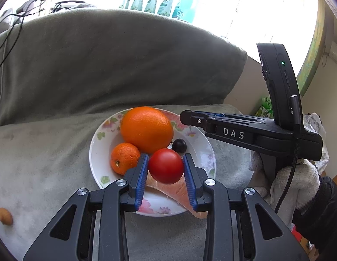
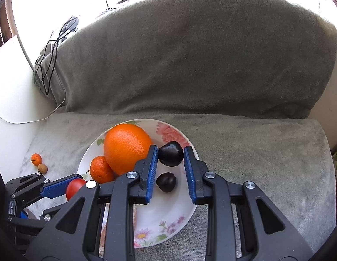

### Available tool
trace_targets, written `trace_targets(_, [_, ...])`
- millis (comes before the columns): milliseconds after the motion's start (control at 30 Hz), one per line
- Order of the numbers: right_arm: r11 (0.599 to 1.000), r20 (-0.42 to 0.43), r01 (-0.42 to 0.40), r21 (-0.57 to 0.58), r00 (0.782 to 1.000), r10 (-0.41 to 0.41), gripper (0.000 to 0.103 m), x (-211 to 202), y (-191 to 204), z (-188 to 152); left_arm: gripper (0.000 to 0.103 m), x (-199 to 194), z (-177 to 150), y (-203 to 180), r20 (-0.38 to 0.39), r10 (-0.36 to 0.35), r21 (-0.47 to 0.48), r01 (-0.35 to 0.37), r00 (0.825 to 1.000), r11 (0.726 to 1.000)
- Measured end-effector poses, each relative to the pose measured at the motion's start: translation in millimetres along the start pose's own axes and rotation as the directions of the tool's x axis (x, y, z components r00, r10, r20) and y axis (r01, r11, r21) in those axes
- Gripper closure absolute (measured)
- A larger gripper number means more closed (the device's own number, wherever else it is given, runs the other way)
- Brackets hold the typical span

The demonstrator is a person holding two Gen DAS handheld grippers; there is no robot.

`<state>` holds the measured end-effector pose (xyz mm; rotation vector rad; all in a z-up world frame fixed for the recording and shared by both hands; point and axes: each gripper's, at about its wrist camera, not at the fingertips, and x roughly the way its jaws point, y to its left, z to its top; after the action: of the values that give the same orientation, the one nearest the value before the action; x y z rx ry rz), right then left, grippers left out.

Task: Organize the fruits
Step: 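Open both tools to release the plum and tomato onto the plate, then move both tools back toward the mandarin and kiwi on the towel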

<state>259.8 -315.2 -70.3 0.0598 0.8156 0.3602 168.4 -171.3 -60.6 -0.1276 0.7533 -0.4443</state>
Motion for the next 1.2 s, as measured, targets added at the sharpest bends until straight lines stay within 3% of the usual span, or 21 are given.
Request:
trace_targets(67, [1.0,0.008,-0.003,0.004,1.0,0.003,0.065,-2,0,0,0.059,-1,0,-2,0.004,0.0,0.004,0.0,1.0,1.0])
trace_targets(100, [1.0,0.015,-0.004,0.004,1.0,0.004,0.053,-3,1,0,0.056,-1,1,-2,0.008,-0.001,0.005,0.001,1.0,1.0])
trace_targets(133, [1.0,0.023,-0.001,0.002,1.0,0.001,0.049,-4,2,0,0.055,-2,1,-3,0.011,-0.002,0.007,0.002,1.0,1.0])
trace_targets(200, [1.0,0.03,0.0,-0.003,1.0,0.0,0.049,-7,2,1,0.054,-4,1,-4,0.016,0.003,0.012,-0.003,1.0,1.0])
trace_targets(333, [1.0,0.037,0.006,0.001,0.999,-0.006,0.047,-11,3,3,0.044,-8,1,-6,0.026,0.011,0.021,-0.012,1.0,1.0])
trace_targets(367, [1.0,0.041,0.009,0.001,0.999,-0.009,0.043,-12,4,3,0.043,-9,0,-6,0.028,0.012,0.022,-0.013,1.0,1.0])
trace_targets(433, [1.0,0.058,0.016,0.004,0.998,-0.016,0.022,-16,5,3,0.038,-17,2,-5,0.032,0.013,0.022,-0.014,0.999,1.0])
trace_targets(533, [1.0,0.07,0.018,0.007,0.997,-0.019,0.018,-20,6,4,0.036,-20,2,-8,0.035,0.016,0.036,-0.017,0.999,0.999])
trace_targets(633, [1.0,0.077,0.023,0.003,0.997,-0.023,0.014,-23,8,4,0.022,-21,3,-10,0.045,0.036,0.043,-0.038,0.998,0.998])
trace_targets(1200, [0.999,0.122,0.04,0.007,0.992,-0.04,0.014,-44,19,1,0.022,-37,-2,-5,0.07,0.083,0.036,-0.085,0.994,0.996])
